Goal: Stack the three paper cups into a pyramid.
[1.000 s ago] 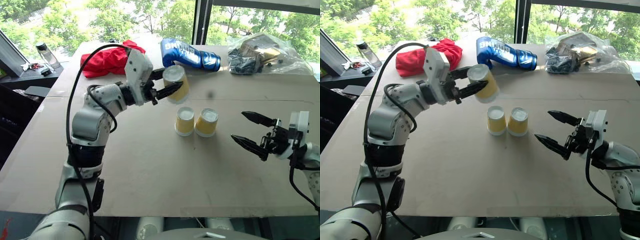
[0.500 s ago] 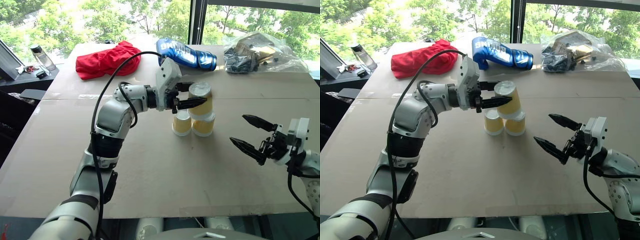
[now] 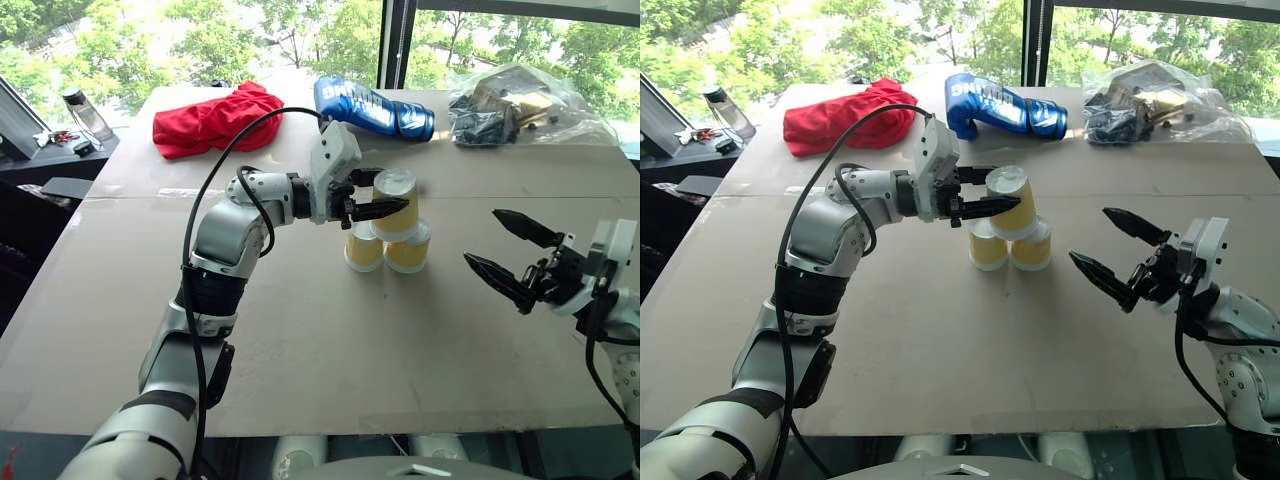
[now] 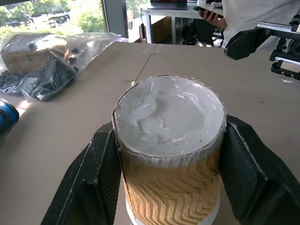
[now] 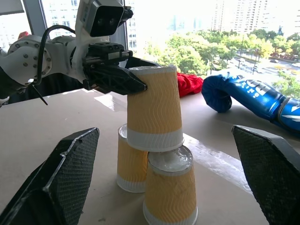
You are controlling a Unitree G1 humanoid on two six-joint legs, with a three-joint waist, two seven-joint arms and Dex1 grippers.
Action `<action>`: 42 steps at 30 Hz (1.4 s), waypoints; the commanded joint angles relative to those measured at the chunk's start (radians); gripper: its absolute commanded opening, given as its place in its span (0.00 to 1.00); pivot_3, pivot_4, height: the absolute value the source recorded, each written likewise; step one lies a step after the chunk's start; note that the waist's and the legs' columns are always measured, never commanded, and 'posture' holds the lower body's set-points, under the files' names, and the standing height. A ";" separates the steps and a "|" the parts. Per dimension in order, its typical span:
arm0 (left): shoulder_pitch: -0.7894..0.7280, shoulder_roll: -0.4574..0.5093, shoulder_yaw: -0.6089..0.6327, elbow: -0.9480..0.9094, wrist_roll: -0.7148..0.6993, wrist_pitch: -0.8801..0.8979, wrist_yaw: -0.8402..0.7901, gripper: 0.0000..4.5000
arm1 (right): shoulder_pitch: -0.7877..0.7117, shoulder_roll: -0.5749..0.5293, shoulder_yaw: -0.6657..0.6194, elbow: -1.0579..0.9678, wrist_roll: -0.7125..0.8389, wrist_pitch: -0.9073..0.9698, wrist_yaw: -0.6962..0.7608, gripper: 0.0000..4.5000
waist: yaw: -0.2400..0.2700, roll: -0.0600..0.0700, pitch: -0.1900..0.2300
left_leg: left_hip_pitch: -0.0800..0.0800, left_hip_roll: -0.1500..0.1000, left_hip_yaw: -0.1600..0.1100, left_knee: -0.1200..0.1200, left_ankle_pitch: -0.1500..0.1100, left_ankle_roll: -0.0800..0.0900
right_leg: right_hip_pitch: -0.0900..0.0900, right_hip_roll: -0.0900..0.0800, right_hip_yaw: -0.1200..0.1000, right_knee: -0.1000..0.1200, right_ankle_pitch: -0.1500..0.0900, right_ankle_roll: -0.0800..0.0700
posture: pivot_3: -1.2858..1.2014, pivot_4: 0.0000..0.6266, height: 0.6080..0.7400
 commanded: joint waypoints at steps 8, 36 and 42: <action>0.007 0.000 0.006 -0.016 0.004 -0.027 -0.019 0.99 | -0.014 -0.007 -0.048 -0.069 0.099 0.028 -0.013 1.00 | 0.000 0.000 0.000 | 0.000 0.000 0.000 0.000 0.000 0.000 | 0.000 0.000 0.000 0.000 0.000 0.000 | 0.52 0.24 1.00; 0.825 0.183 0.345 -0.446 -0.064 -0.047 0.188 0.99 | 0.223 0.013 -0.076 0.283 -0.107 -0.205 0.226 1.00 | -0.012 0.002 -0.001 | 0.004 0.003 0.002 -0.001 -0.002 0.003 | 0.002 -0.002 0.003 0.000 0.000 0.000 | 0.52 0.24 1.00; 1.040 0.132 0.329 -0.467 0.037 -0.163 0.288 0.99 | 0.201 -0.004 -0.041 0.469 -0.255 -0.368 0.269 1.00 | 0.005 0.002 -0.001 | 0.005 0.002 0.000 -0.001 -0.002 0.003 | 0.005 -0.005 0.004 0.000 0.000 -0.001 | 0.52 0.24 1.00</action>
